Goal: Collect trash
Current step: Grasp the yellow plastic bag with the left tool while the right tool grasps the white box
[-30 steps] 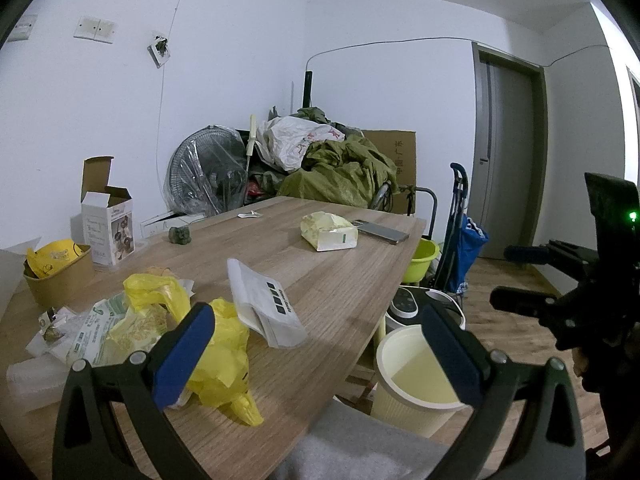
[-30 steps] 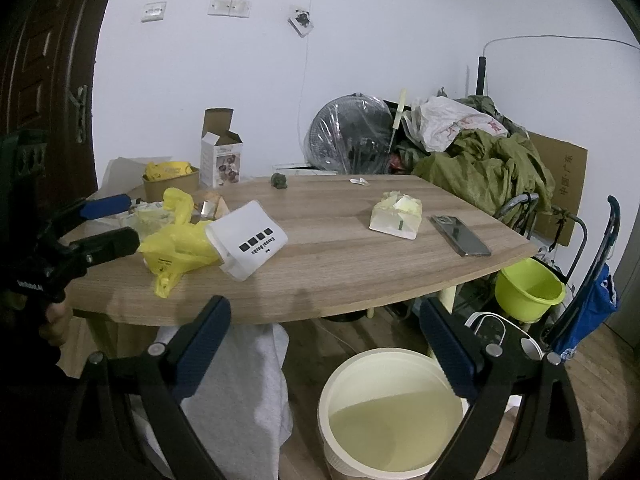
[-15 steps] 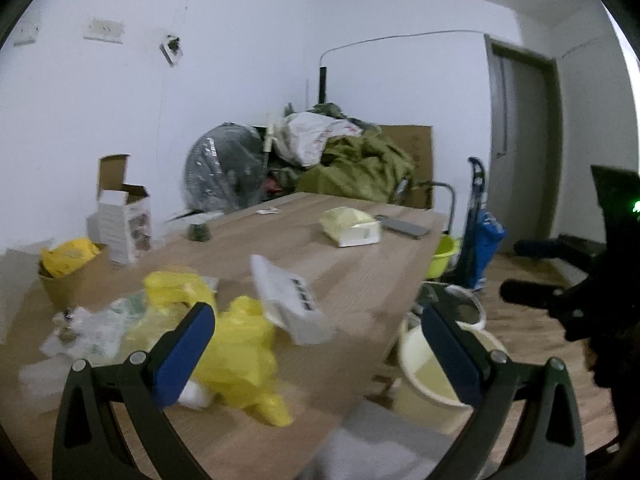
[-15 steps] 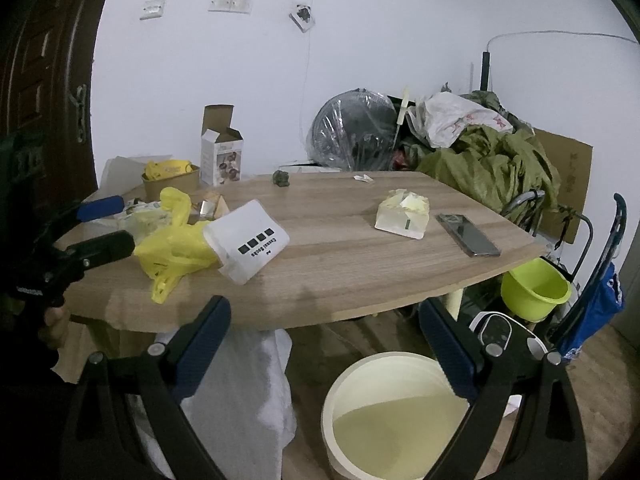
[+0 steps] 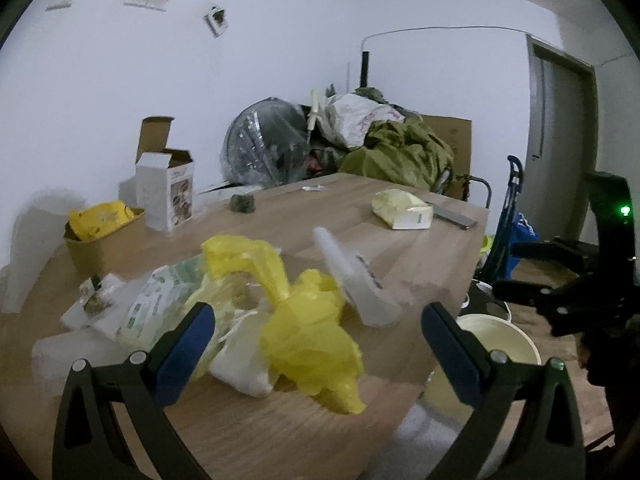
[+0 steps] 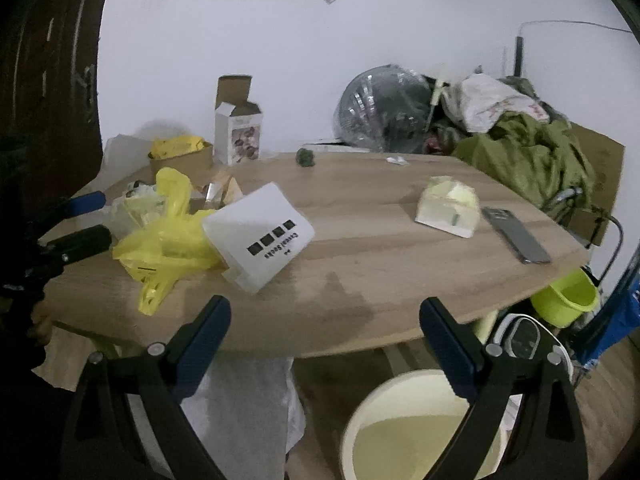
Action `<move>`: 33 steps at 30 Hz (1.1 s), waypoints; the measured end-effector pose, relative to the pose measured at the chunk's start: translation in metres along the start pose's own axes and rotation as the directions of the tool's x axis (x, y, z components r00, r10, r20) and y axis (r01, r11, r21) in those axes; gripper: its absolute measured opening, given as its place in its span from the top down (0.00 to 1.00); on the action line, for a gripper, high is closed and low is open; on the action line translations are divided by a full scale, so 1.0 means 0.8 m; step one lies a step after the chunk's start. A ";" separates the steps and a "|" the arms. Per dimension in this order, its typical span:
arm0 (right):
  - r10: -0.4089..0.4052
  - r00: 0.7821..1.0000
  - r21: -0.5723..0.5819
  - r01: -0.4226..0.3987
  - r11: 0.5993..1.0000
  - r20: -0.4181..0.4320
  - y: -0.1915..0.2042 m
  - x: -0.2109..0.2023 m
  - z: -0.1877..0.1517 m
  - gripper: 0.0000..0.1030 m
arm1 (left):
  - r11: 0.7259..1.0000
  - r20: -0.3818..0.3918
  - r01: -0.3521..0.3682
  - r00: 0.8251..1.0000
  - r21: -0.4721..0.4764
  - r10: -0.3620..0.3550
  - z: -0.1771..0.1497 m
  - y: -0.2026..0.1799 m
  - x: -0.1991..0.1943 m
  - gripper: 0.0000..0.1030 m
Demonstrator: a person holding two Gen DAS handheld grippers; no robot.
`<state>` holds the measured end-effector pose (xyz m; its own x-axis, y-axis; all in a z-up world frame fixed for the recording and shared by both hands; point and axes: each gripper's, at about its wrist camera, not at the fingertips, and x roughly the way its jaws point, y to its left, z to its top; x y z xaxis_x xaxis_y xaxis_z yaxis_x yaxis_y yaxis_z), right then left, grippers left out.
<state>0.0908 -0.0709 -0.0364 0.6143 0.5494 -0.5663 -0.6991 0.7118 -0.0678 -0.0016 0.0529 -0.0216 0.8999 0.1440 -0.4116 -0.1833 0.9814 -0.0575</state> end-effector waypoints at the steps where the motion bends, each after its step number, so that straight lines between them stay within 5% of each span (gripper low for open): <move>1: 0.009 1.000 -0.004 -0.009 1.000 -0.004 0.002 0.009 0.003 0.08 | 1.000 -0.004 -0.005 1.000 -0.008 0.005 0.000 0.005 0.001 0.00; 17: 0.210 0.977 -0.012 -0.211 0.977 -0.036 0.050 0.133 0.051 0.08 | 0.982 -0.014 -0.135 0.991 -0.132 0.134 0.001 0.069 -0.005 0.00; 24: 0.210 0.978 0.030 -0.210 0.977 -0.010 0.063 0.162 0.077 0.08 | 0.978 -0.033 -0.162 0.987 -0.132 0.159 0.001 0.071 0.000 0.00; 33: 0.190 0.981 0.068 -0.187 0.980 -0.038 0.052 0.183 0.070 0.08 | 0.996 -0.043 -0.055 0.998 -0.065 0.052 0.007 0.042 0.017 0.00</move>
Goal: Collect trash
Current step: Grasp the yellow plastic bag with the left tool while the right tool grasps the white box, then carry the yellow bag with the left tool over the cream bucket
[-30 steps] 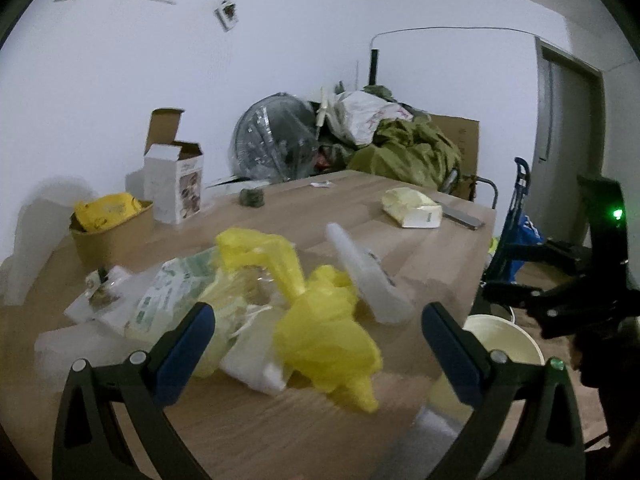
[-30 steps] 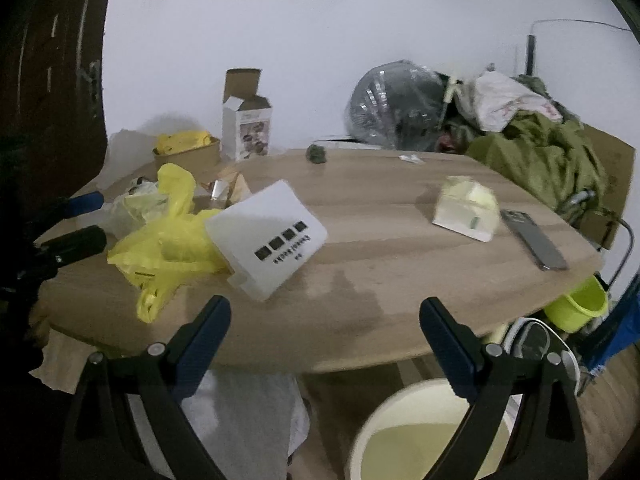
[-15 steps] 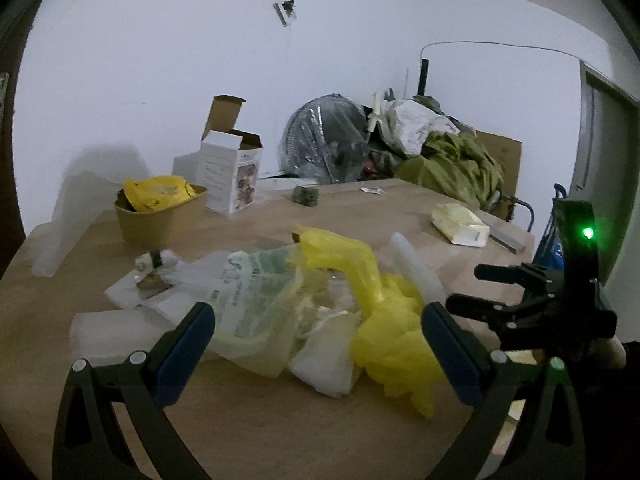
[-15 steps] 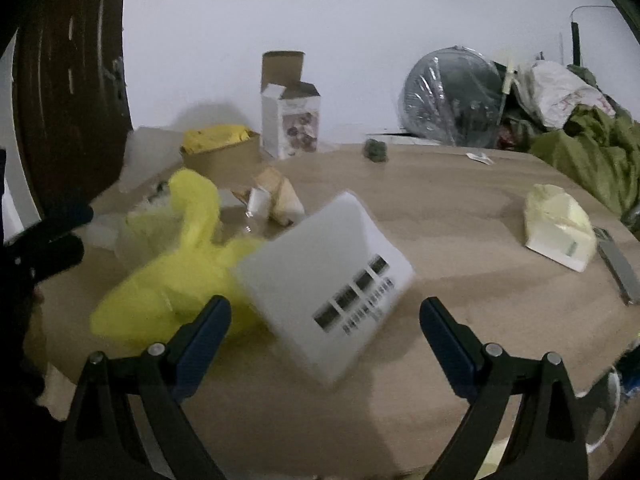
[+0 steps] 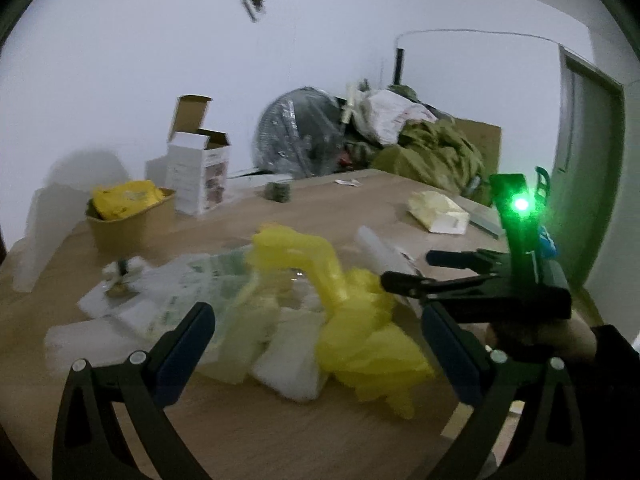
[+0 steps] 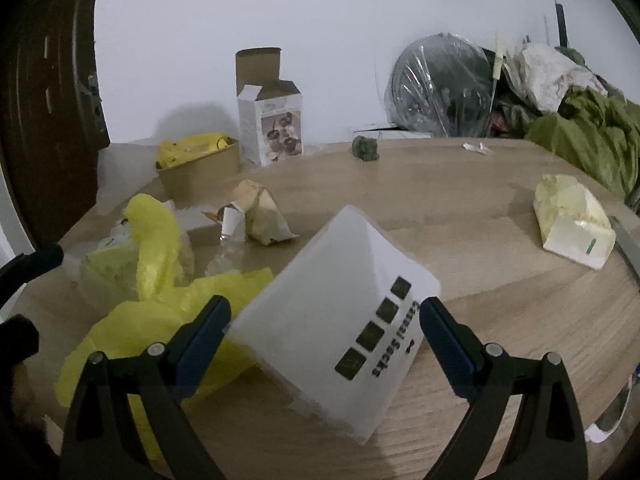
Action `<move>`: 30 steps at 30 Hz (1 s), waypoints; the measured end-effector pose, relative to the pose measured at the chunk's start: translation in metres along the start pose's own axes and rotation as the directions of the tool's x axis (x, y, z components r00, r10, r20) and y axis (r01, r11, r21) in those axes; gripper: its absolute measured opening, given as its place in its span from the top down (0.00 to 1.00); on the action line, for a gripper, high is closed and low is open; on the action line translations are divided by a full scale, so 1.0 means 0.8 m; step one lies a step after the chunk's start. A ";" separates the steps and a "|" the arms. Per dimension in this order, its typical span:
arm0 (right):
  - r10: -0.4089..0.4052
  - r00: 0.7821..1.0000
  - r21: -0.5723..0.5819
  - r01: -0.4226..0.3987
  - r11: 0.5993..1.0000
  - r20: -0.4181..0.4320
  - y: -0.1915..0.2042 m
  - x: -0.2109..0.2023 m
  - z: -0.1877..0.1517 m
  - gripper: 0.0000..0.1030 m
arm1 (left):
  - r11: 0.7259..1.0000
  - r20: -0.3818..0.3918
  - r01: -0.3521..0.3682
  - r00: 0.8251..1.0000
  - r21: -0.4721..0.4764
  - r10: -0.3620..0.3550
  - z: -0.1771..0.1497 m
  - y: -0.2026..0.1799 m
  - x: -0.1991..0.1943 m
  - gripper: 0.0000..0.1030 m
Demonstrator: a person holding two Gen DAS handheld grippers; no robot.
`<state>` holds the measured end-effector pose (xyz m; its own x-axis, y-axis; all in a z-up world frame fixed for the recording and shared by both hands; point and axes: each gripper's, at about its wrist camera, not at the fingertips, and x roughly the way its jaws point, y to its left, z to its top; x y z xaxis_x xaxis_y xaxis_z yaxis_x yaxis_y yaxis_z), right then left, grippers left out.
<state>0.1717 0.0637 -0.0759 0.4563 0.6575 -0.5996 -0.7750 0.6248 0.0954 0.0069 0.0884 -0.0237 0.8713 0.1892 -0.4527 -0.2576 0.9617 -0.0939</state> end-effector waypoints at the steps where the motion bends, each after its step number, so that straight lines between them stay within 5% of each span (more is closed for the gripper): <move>1: 0.001 1.000 0.006 -0.001 1.000 -0.003 -0.003 0.001 -0.002 0.08 | 1.000 -0.008 0.013 1.000 0.007 -0.013 0.000 -0.004 0.003 0.00; 10: -0.040 0.999 0.043 0.040 0.998 -0.010 -0.031 0.000 -0.018 0.10 | 0.994 -0.107 0.096 0.990 0.058 -0.089 -0.003 -0.032 0.040 0.00; 17: -0.056 0.998 0.057 0.057 0.997 -0.017 -0.044 0.006 -0.025 0.43 | 0.992 -0.174 0.116 0.979 0.052 -0.105 -0.005 -0.036 0.063 0.11; 26: -0.063 0.998 0.070 0.062 0.996 0.023 -0.056 0.000 -0.029 0.88 | 0.989 -0.230 0.123 0.968 0.083 -0.101 -0.012 -0.046 0.077 0.46; 30: -0.061 0.996 0.079 0.056 0.995 0.060 -0.062 -0.016 -0.029 0.91 | 0.988 -0.234 0.123 0.967 0.097 -0.098 -0.014 -0.054 0.077 0.67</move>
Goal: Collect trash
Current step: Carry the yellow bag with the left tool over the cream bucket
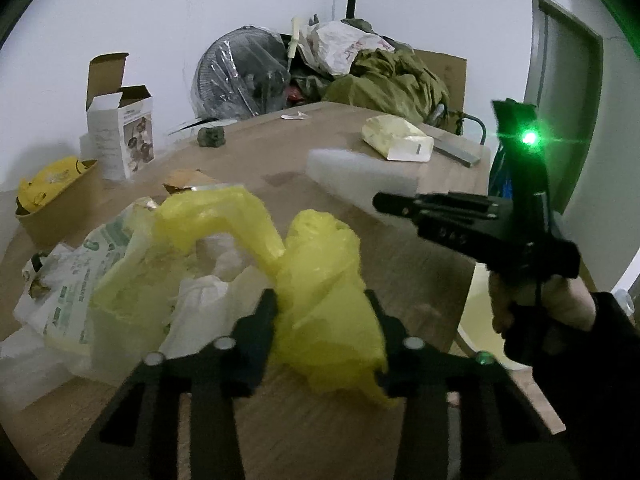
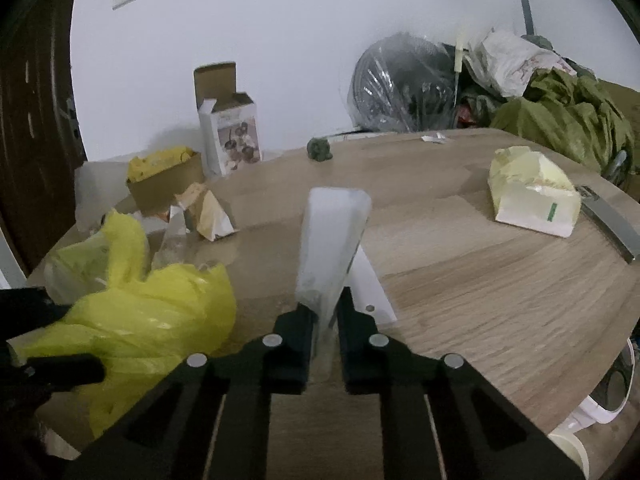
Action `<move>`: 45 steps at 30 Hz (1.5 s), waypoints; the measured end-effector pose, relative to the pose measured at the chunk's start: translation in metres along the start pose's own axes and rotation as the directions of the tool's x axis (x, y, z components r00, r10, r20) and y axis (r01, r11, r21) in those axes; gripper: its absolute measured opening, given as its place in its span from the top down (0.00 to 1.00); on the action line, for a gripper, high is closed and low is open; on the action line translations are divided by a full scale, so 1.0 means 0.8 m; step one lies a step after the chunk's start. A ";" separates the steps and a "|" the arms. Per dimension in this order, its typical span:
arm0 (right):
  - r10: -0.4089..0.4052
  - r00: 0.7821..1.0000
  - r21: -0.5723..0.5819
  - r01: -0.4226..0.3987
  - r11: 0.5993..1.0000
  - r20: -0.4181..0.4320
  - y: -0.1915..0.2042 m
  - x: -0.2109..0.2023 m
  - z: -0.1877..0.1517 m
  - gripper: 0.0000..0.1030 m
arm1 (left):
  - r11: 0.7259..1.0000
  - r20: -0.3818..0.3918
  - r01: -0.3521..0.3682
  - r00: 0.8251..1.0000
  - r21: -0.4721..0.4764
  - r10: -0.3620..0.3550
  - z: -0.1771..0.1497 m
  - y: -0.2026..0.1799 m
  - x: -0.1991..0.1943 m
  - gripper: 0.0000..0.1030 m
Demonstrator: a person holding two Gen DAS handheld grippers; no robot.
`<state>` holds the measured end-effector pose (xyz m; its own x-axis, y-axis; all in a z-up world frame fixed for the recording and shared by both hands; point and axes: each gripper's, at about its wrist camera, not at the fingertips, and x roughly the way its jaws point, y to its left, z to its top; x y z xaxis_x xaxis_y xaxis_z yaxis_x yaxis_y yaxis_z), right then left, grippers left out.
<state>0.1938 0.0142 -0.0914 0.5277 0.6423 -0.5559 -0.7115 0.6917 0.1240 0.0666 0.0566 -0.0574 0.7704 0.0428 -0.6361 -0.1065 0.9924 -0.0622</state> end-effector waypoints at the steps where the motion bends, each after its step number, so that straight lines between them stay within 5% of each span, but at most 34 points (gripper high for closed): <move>1: -0.003 1.000 -0.001 0.003 1.000 0.014 -0.001 -0.006 0.000 0.92 | 1.000 0.001 0.001 1.000 0.001 -0.001 -0.001 -0.001 -0.001 0.72; 10: -0.035 0.993 0.004 0.035 0.999 0.108 -0.015 -0.064 0.002 0.93 | 1.000 0.051 0.005 0.999 0.026 -0.007 0.005 -0.018 -0.012 0.84; 25: -0.179 0.968 0.083 0.167 0.982 0.173 -0.060 -0.172 -0.036 0.93 | 0.986 0.142 0.101 0.983 0.134 -0.120 0.025 -0.077 -0.032 0.85; 45: -0.366 0.927 0.215 0.343 0.914 0.081 -0.122 -0.277 -0.135 0.93 | 0.921 0.099 0.273 0.945 0.276 -0.310 0.036 -0.164 -0.013 0.85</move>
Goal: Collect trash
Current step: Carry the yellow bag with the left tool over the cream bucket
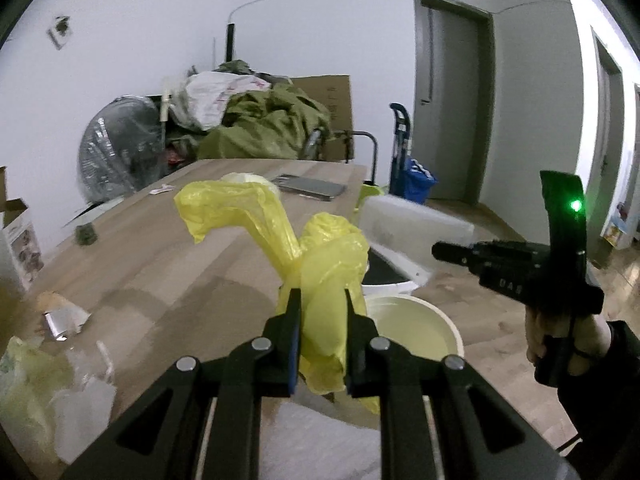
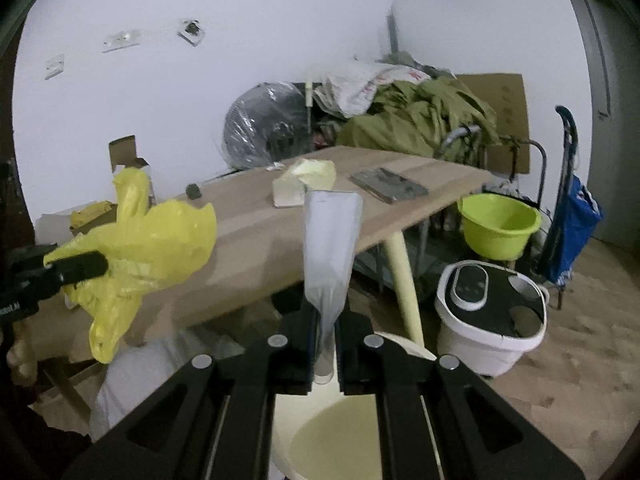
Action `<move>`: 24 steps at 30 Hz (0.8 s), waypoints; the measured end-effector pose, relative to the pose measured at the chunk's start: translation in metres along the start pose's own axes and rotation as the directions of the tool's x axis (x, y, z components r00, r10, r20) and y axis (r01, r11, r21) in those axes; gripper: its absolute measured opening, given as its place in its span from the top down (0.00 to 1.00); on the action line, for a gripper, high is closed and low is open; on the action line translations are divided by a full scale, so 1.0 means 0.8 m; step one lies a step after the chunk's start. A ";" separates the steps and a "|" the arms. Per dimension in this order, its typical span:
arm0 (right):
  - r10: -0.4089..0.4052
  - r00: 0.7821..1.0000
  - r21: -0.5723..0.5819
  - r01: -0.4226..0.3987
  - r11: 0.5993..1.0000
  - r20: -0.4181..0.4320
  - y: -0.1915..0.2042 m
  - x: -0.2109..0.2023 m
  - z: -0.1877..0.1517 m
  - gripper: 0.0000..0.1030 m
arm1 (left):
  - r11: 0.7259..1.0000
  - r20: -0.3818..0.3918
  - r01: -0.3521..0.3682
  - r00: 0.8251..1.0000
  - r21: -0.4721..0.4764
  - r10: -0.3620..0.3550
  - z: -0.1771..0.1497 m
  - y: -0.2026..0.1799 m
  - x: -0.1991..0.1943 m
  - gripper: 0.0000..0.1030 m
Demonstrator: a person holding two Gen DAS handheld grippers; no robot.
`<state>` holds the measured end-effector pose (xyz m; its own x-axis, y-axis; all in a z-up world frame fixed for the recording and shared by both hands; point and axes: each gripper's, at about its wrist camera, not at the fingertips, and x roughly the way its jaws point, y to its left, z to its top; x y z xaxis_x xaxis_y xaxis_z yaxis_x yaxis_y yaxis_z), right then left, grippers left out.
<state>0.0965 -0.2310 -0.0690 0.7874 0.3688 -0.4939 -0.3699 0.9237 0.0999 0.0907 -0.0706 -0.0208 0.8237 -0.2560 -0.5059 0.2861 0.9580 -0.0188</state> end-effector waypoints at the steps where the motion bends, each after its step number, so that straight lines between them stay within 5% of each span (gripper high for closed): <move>1: -0.008 1.000 0.005 0.008 1.000 -0.006 -0.003 -0.001 -0.003 0.93 | 1.000 -0.002 0.009 1.000 0.005 -0.009 0.002 -0.003 0.004 0.85; 12: -0.050 0.986 0.054 0.060 0.997 -0.160 -0.029 0.009 -0.060 0.92 | 0.994 -0.040 0.098 0.995 0.050 -0.096 0.008 -0.030 0.041 0.85; 15: -0.062 0.978 0.060 0.075 0.995 -0.197 -0.034 0.016 -0.068 0.75 | 0.992 -0.057 0.115 0.992 0.057 -0.111 0.009 -0.035 0.054 0.85; 17: -0.067 0.977 0.066 0.082 0.994 -0.201 -0.038 0.017 -0.070 0.50 | 0.991 -0.079 0.117 0.991 0.065 -0.112 0.008 -0.039 0.063 0.85; 24: -0.090 0.977 0.106 0.112 0.988 -0.194 -0.052 0.019 -0.071 0.50 | 0.985 -0.131 0.151 0.982 0.086 -0.139 0.007 -0.045 0.091 0.85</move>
<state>0.0957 -0.2697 -0.1299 0.7068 0.2568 -0.6591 -0.2247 0.9650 0.1350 0.1430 -0.1245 -0.0521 0.7046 -0.3677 -0.6069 0.4484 0.8936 -0.0207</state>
